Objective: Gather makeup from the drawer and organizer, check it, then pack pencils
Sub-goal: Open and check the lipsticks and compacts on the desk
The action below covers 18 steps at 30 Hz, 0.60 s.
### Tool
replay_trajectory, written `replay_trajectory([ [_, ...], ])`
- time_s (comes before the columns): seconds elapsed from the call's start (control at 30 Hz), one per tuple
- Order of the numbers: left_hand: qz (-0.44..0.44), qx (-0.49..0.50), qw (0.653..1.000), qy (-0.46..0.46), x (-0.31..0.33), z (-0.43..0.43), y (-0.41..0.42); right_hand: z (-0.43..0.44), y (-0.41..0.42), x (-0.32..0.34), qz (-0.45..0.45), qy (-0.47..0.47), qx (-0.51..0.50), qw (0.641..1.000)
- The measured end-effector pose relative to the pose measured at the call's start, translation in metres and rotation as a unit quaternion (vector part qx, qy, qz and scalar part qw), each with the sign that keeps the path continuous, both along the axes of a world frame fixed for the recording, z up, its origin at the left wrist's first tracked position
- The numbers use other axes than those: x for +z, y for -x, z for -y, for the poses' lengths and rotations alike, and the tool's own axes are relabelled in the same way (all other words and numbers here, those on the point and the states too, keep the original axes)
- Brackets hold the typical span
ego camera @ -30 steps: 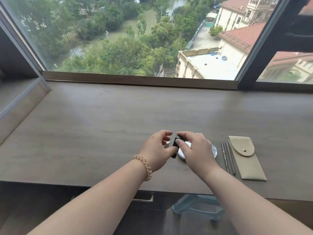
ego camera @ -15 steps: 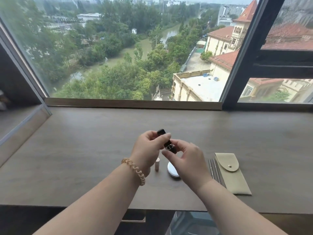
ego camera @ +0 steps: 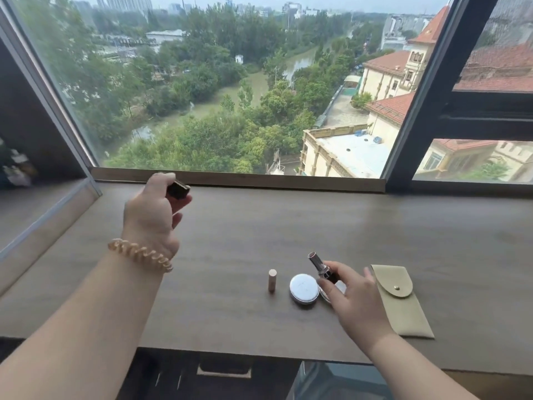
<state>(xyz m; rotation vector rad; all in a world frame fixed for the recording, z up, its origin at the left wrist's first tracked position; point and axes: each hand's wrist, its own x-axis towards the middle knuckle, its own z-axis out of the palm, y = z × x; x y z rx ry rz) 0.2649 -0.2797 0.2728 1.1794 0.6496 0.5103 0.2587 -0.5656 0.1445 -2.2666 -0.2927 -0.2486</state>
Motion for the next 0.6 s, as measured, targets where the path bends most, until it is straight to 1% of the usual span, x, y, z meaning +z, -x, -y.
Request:
replay_trajectory([
  [0.07,-0.008,-0.064,0.998,-0.010,-0.016,0.026,0.006,-0.014,-0.001,0.009,-0.015,-0.050,0.002,0.999],
  [0.13,-0.024,-0.149,0.988,-0.025,-0.035,0.055,0.012,-0.029,-0.001,0.018,-0.016,-0.095,0.009,0.995],
  [0.2,-0.028,-0.224,0.973,-0.057,-0.048,0.078,0.018,-0.036,0.000,0.024,-0.022,-0.121,0.022,0.992],
  [0.27,-0.027,-0.268,0.960,-0.074,-0.058,0.092,0.023,-0.039,0.002,0.027,-0.029,-0.130,0.039,0.990],
  [0.33,-0.037,-0.276,0.957,-0.080,-0.067,0.100,0.025,-0.041,0.003,0.023,-0.039,-0.139,0.046,0.988],
  [0.43,-0.046,-0.265,0.961,-0.069,-0.079,0.104,0.026,-0.047,0.005,0.012,-0.066,-0.184,0.049,0.979],
  [0.5,-0.032,-0.265,0.962,-0.058,-0.083,0.108,0.029,-0.052,0.007,0.007,-0.074,-0.202,0.048,0.975],
  [0.6,-0.004,-0.264,0.964,-0.018,-0.087,0.112,0.029,-0.058,0.009,0.002,-0.083,-0.219,0.046,0.971],
])
